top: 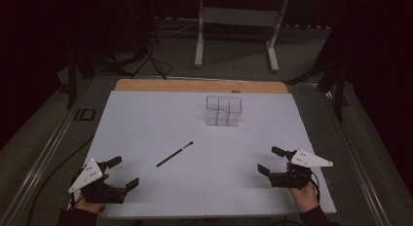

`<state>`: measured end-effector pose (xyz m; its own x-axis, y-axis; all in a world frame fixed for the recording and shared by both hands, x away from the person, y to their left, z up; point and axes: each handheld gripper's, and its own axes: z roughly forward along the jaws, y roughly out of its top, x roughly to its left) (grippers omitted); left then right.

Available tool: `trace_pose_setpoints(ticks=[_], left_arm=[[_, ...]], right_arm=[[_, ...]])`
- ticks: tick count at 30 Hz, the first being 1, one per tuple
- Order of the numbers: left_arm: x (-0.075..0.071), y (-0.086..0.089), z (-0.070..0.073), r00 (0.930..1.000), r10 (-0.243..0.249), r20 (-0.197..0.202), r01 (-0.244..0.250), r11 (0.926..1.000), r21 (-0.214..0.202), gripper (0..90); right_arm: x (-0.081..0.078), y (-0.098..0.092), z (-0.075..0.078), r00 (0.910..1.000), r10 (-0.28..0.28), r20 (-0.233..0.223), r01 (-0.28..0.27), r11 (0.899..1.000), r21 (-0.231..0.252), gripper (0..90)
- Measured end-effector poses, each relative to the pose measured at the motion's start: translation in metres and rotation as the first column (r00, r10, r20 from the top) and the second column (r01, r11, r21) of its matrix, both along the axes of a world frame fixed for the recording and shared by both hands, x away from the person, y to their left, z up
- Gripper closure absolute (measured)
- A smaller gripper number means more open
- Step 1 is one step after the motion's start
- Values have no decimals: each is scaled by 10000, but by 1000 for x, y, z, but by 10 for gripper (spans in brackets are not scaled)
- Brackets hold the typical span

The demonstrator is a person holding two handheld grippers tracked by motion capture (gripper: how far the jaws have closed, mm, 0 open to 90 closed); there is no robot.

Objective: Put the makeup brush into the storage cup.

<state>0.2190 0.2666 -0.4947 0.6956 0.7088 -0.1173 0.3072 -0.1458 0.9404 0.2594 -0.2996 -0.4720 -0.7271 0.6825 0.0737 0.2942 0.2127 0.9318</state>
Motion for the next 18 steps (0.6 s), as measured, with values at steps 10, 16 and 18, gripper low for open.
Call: trace_pose_setpoints(ticks=[10,16,18], left_arm=[[0,-3,1,9999,-145,-64,145,9999,-58,13],[1,-2,6,9983,19,-583,-51,9985,-549,12],[3,-1,11,9915,3,-1302,-150,9937,-1113,12]], right_arm=[[-1,1,1,10000,61,31,-61,10000,-63,122],[-1,1,1,10000,8,73,-8,10000,-7,122],[-1,1,1,10000,30,88,-30,10000,12,122]])
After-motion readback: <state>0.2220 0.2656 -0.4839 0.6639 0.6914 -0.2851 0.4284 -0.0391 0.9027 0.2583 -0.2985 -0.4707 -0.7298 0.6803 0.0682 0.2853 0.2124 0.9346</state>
